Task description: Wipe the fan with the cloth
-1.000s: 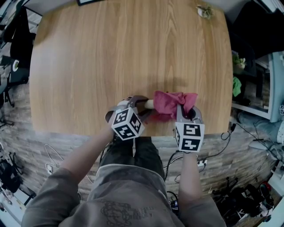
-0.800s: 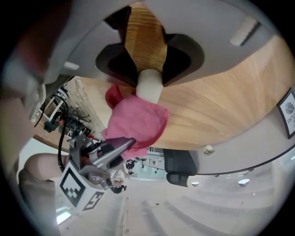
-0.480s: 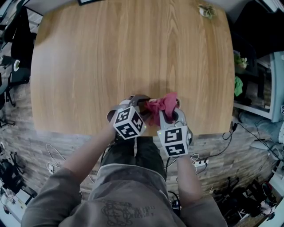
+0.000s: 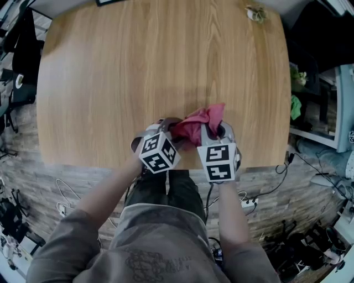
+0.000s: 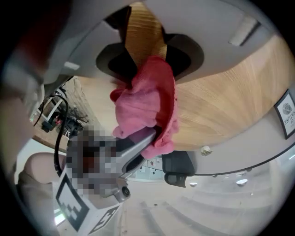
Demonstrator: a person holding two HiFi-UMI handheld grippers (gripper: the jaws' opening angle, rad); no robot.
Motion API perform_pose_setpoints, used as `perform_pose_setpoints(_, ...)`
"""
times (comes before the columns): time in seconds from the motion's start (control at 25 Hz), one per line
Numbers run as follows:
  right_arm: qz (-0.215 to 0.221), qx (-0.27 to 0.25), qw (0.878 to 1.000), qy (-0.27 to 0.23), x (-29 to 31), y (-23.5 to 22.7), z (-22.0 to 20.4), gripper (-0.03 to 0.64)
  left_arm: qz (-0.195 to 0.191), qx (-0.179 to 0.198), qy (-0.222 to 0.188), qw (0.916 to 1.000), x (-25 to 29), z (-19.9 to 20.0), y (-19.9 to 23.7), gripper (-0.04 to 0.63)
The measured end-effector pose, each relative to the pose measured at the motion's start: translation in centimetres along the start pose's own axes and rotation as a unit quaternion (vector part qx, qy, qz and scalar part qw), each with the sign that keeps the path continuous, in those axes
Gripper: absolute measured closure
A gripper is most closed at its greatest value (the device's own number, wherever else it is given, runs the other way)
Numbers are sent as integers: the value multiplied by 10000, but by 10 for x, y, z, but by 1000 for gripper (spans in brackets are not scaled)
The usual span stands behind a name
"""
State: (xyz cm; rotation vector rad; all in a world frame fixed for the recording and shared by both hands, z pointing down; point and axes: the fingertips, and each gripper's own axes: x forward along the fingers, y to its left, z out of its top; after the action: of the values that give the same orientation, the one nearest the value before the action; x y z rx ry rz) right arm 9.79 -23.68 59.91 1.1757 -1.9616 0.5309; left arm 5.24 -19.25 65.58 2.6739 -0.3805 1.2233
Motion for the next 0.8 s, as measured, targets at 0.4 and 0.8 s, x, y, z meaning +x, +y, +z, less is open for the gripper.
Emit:
perform_pose_setpoints(0.4,-929,425,9947,101,-30,-68,-15,558,10,-149,186,9997,-6,-4,6,423)
perform_pose_setpoints(0.8,-928,877,9853,-1133,-93,-86,45,558,551,-645,15,9964,-61,1,40,405)
